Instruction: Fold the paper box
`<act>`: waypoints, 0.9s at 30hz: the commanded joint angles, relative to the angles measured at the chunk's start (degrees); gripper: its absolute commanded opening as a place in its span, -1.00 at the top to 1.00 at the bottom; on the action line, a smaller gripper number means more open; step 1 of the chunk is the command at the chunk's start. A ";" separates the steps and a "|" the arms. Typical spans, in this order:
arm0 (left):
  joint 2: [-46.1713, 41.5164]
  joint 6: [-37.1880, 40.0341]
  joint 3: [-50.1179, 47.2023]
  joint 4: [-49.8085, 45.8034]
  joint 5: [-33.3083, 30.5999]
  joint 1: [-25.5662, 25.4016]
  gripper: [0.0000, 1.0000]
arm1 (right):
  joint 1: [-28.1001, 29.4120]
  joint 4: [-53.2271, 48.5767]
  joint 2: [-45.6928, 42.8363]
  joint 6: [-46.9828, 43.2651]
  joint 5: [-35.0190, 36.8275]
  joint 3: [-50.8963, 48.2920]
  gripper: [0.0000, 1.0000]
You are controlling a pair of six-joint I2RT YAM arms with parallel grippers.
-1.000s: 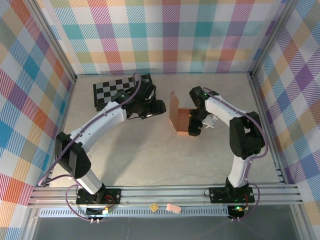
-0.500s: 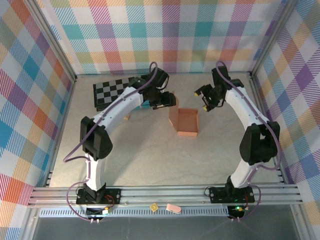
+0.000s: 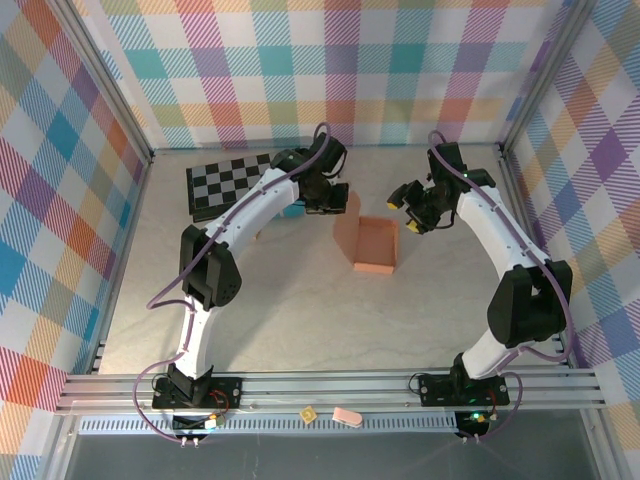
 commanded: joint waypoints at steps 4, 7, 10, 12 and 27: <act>-0.75 6.82 1.77 -2.17 0.57 -0.53 1.00 | -0.10 -3.53 -2.16 2.90 2.29 1.77 -0.17; -1.19 10.42 2.22 -3.85 1.35 -0.71 1.00 | -0.11 -5.14 -3.99 5.66 5.90 2.05 -0.17; -1.61 16.04 3.23 -6.78 1.14 -1.77 1.00 | -0.19 -8.77 -4.96 7.64 11.17 4.15 -0.17; -2.42 20.86 2.97 -8.75 0.06 -3.13 1.00 | -0.54 -10.36 -5.03 8.02 12.80 5.76 -0.18; -12.04 60.42 -8.15 -1.14 -26.39 -14.64 1.00 | -1.67 -14.78 -3.13 4.45 11.85 10.21 -0.18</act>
